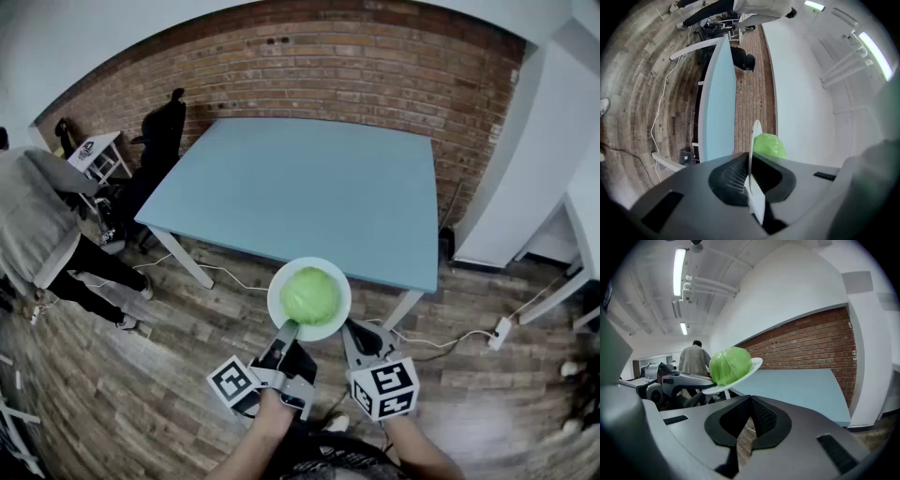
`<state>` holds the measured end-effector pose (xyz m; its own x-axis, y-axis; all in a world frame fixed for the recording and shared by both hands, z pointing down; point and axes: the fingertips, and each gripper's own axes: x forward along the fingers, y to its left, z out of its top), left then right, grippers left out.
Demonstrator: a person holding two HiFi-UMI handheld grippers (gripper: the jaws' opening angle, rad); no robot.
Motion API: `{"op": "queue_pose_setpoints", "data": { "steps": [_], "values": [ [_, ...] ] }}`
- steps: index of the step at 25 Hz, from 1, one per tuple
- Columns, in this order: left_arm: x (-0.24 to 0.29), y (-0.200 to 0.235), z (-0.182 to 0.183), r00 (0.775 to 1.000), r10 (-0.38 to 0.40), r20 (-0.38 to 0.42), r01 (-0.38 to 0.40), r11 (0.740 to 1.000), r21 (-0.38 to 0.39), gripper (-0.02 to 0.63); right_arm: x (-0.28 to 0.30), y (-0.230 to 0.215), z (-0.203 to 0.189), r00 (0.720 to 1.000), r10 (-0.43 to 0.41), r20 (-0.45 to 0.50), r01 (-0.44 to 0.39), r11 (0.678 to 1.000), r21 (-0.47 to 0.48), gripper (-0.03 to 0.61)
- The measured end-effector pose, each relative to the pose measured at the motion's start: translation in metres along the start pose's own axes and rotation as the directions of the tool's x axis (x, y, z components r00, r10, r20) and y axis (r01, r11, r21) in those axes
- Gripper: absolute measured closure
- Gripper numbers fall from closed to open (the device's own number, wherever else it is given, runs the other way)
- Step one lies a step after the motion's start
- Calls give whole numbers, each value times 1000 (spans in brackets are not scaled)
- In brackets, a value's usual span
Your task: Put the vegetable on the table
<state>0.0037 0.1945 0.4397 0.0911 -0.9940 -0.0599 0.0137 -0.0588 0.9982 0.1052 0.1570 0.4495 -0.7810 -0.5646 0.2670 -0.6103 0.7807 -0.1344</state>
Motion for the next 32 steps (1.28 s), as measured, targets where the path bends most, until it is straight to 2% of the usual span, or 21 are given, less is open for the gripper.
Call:
{"op": "queue_pose_setpoints", "data": {
  "steps": [15,32],
  "values": [
    [17,5,-1,1000,-2,-20,1,1000,-12,604,7,-16,-4,999,-37,-1,37,999,11,569],
    [80,25,47,998,24,-60,-27,998,-53,604,77,-42,11,996,-83,-24,83,997,6,569]
  ]
}}
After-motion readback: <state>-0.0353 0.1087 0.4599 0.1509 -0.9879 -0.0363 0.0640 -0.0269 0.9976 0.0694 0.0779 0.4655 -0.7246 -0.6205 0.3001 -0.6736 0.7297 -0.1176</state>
